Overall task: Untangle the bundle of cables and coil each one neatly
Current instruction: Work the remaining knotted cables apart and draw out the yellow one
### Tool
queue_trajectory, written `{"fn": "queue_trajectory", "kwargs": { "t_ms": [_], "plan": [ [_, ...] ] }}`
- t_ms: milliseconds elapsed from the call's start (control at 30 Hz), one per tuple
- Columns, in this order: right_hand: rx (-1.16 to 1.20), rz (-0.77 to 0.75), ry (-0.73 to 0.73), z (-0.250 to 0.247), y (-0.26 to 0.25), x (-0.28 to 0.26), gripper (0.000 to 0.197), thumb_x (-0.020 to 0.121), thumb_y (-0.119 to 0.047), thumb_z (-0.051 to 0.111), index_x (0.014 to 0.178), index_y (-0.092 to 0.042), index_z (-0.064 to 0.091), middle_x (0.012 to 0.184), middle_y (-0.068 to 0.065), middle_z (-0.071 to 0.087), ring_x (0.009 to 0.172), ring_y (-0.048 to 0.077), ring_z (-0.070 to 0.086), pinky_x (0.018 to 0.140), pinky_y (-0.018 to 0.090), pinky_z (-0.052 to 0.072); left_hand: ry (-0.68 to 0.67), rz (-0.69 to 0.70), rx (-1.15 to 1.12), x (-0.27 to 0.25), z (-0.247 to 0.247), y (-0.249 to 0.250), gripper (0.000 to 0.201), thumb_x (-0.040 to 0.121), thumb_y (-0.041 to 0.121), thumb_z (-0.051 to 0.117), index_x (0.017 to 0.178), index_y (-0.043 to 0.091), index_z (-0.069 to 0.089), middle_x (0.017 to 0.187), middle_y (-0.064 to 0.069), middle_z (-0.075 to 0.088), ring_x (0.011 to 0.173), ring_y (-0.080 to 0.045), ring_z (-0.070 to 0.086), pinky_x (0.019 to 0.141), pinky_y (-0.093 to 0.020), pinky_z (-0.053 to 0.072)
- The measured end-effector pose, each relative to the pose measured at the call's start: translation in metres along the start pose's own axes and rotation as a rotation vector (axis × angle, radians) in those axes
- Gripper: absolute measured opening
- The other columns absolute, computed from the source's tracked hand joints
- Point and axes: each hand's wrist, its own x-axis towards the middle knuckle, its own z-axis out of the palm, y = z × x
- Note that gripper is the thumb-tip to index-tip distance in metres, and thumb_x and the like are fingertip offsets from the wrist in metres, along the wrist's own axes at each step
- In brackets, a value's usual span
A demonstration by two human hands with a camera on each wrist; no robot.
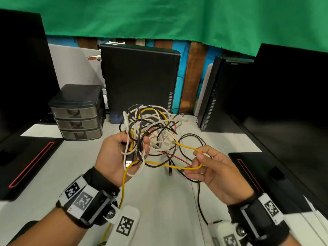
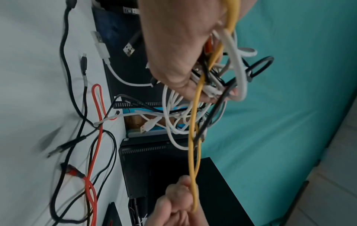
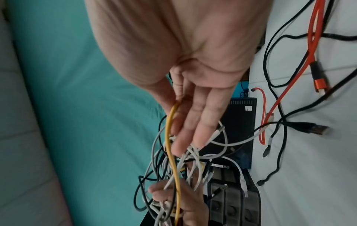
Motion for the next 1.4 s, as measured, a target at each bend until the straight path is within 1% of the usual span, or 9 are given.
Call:
{"fn": "queue_trajectory", "kwargs": {
  "t_ms": [200, 267, 367, 567, 767, 967, 1167, 1267, 1400],
  "plan": [
    [-0.190, -0.193, 0.222, -0.004, 0.002, 0.004, 0.025, 0.086, -0.031, 0.067, 0.085, -0.006, 0.067, 0.076, 0.010, 0.066, 0.085, 0.029, 0.070, 0.075, 0.040, 0.058, -0.036, 0.000, 0.080, -0.001, -0.002, -0.003, 0.046, 0.045, 0.002, 0.074, 0.088, 0.008, 0.057, 0.076, -0.008, 0.055, 0.056, -0.020, 0.058, 0.049, -0.029, 0.055],
    [-0.368, -0.342, 0.386, -0.003, -0.001, 0.004, 0.017, 0.093, -0.021, 0.065, 0.081, -0.010, 0.072, 0.075, 0.006, 0.068, 0.077, 0.020, 0.066, 0.072, 0.037, 0.054, -0.027, 0.012, 0.196, -0.001, 0.001, -0.012, 0.015, 0.062, 0.008, 0.058, 0.076, 0.005, 0.064, 0.074, -0.008, 0.059, 0.052, -0.020, 0.055, 0.045, -0.027, 0.052],
    [-0.522, -0.534, 0.489, -0.002, -0.009, 0.002, 0.013, 0.093, -0.018, 0.066, 0.084, -0.020, 0.075, 0.081, -0.002, 0.072, 0.081, 0.013, 0.067, 0.076, 0.033, 0.054, -0.044, -0.022, 0.339, 0.001, 0.001, -0.024, 0.042, 0.076, 0.007, 0.030, 0.086, -0.002, 0.069, 0.071, -0.015, 0.065, 0.047, -0.023, 0.053, 0.040, -0.027, 0.048],
    [-0.642, -0.215, 0.047, -0.020, -0.015, 0.005, 0.020, 0.095, -0.026, 0.062, 0.099, -0.016, 0.079, 0.097, 0.014, 0.075, 0.095, 0.037, 0.068, 0.093, 0.056, 0.051, -0.152, -0.128, 0.521, 0.000, 0.002, -0.030, 0.038, 0.072, 0.000, 0.029, 0.079, -0.005, 0.066, 0.067, -0.026, 0.058, 0.041, -0.031, 0.053, 0.037, -0.026, 0.046],
    [-0.637, -0.181, -0.129, -0.018, -0.014, 0.001, 0.012, 0.090, -0.008, 0.065, 0.085, -0.007, 0.075, 0.080, 0.007, 0.073, 0.072, 0.013, 0.065, 0.069, 0.021, 0.052, -0.198, -0.125, 0.588, 0.001, -0.001, -0.030, 0.036, 0.069, 0.006, 0.037, 0.072, 0.003, 0.073, 0.069, -0.019, 0.064, 0.044, -0.029, 0.056, 0.043, -0.027, 0.046],
    [-0.318, -0.258, 0.176, -0.039, -0.038, 0.004, 0.020, 0.097, 0.000, 0.052, 0.081, -0.009, 0.061, 0.056, 0.002, 0.048, 0.051, 0.017, 0.053, 0.059, 0.032, 0.052, -0.222, -0.230, 0.682, 0.001, -0.005, -0.025, 0.020, 0.056, 0.006, 0.057, 0.071, 0.005, 0.070, 0.074, -0.021, 0.064, 0.045, -0.032, 0.058, 0.046, -0.029, 0.048],
    [-0.893, -0.598, 0.476, -0.074, -0.053, 0.004, 0.017, 0.086, 0.003, 0.070, 0.093, -0.010, 0.063, 0.073, 0.008, 0.059, 0.061, 0.003, 0.055, 0.060, 0.015, 0.050, -0.119, -0.212, 0.646, 0.002, -0.005, -0.026, 0.025, 0.060, 0.004, 0.048, 0.077, 0.000, 0.067, 0.070, -0.024, 0.060, 0.043, -0.032, 0.059, 0.041, -0.027, 0.048],
    [-0.643, -0.386, 0.490, -0.072, -0.044, 0.009, 0.011, 0.086, -0.016, 0.075, 0.094, -0.014, 0.069, 0.081, 0.007, 0.067, 0.065, 0.011, 0.061, 0.057, 0.030, 0.050, -0.061, -0.146, 0.531, 0.004, -0.010, -0.026, 0.033, 0.062, 0.006, 0.047, 0.093, -0.002, 0.056, 0.070, -0.023, 0.059, 0.042, -0.030, 0.054, 0.040, -0.027, 0.047],
    [-0.411, 0.069, 0.214, -0.050, -0.027, 0.009, 0.049, 0.070, -0.051, 0.075, 0.095, -0.009, 0.073, 0.075, 0.006, 0.066, 0.059, 0.016, 0.058, 0.051, 0.026, 0.044, -0.028, -0.070, 0.416, 0.006, -0.019, -0.024, 0.041, 0.053, 0.009, 0.060, 0.093, -0.001, 0.066, 0.079, -0.021, 0.061, 0.047, -0.027, 0.054, 0.041, -0.027, 0.049]
  ]
}}
